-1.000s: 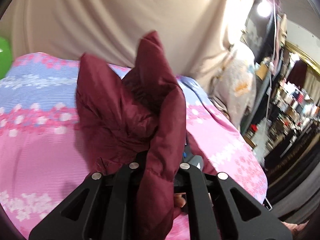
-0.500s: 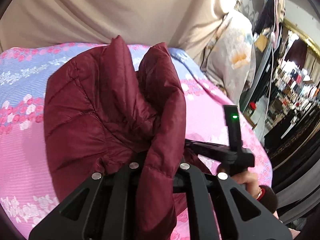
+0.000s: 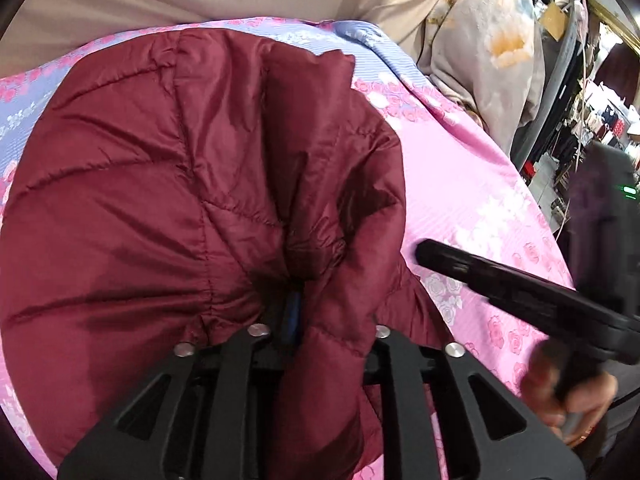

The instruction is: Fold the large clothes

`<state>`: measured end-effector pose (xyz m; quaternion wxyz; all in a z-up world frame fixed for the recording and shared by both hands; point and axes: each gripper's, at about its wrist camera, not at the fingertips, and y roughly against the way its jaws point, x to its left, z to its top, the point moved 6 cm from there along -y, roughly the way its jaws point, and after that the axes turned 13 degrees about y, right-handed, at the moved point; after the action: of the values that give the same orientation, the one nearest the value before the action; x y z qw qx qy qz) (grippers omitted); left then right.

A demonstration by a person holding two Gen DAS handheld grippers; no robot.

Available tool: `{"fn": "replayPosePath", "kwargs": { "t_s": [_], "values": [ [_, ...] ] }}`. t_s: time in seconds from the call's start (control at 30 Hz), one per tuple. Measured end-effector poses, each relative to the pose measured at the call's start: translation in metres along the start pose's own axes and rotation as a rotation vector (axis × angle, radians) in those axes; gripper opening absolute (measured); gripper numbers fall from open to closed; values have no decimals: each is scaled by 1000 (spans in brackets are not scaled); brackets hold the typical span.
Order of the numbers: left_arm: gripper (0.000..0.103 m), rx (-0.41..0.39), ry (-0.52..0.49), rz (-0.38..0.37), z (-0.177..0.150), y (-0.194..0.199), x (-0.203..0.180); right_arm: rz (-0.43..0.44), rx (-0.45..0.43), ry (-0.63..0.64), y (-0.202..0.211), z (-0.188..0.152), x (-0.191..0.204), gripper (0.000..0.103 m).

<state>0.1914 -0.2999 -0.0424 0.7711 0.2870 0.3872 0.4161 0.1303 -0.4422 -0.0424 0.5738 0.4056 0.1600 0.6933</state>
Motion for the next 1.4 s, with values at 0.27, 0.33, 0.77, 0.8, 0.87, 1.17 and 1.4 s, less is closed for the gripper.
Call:
{"fn": "replayPosePath", "kwargs": {
  "t_s": [0.27, 0.33, 0.77, 0.8, 0.87, 1.17, 1.4],
  "values": [
    [93, -185, -1, -163, -4, 105, -8, -29, -102, 64, 62, -18, 18, 29],
    [94, -263, 22, -163, -7, 142, 7, -15, -141, 89, 70, -17, 26, 48],
    [94, -166, 184, 128, -80, 142, 121, 27, -214, 447, 65, -27, 170, 74],
    [94, -161, 187, 131, -85, 140, 123, -18, -211, 468, 59, -26, 172, 72],
    [94, -153, 191, 131, -84, 134, 124, -118, -212, 485, 50, -26, 168, 33],
    [90, -87, 140, 97, -77, 96, 101, -22, -110, 147, 31, -46, 64, 3],
    [90, -29, 132, 160, -84, 56, 105, 13, 44, 37, -16, -73, 31, 0]
  ]
}}
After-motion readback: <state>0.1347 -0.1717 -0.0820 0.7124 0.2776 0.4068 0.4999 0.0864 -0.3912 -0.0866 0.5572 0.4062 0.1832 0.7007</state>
